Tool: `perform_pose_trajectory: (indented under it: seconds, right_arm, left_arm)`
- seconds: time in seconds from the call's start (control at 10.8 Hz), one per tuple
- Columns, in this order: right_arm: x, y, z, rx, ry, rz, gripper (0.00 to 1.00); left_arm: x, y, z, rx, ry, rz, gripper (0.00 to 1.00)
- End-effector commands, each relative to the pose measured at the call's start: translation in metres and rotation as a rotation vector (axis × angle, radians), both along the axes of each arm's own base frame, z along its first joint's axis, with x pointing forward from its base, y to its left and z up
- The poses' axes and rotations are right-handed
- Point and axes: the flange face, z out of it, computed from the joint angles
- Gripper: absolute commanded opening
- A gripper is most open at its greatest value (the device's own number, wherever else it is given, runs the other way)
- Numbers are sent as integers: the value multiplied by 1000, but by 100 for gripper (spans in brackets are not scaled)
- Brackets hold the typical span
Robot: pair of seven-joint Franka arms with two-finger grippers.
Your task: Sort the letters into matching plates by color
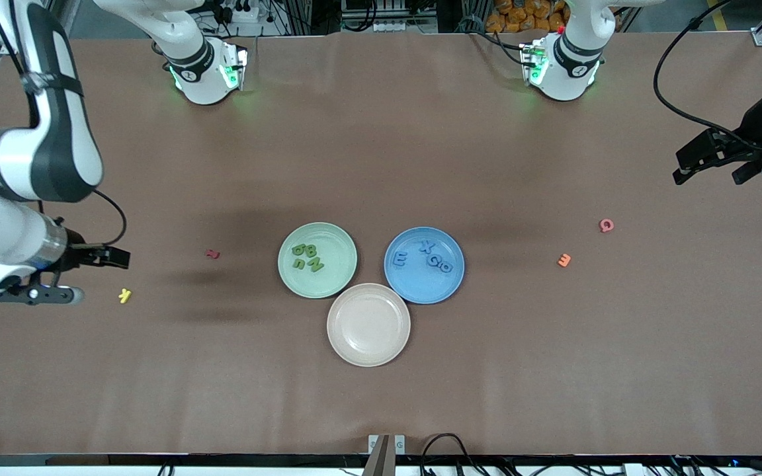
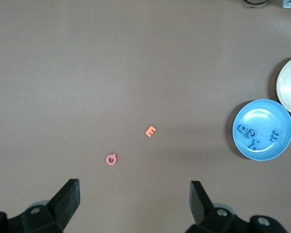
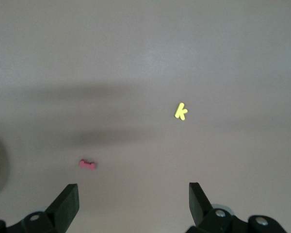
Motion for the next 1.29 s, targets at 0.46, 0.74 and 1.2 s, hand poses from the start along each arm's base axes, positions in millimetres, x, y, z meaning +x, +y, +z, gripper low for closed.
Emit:
perform_pose_trajectory:
  seconds: [0.46, 0.74, 1.2]
  right_arm:
    - [-65, -13, 167, -1, -14, -42, 100]
    - [-89, -11, 216, 17, -79, -91, 100]
    - [-96, -11, 224, 17, -104, -167, 100]
  left_arm:
    - [1, 0, 2, -10, 8, -20, 100]
    - [1, -2, 4, -15, 5, -25, 100]
    - [3, 1, 8, 14, -6, -34, 100]
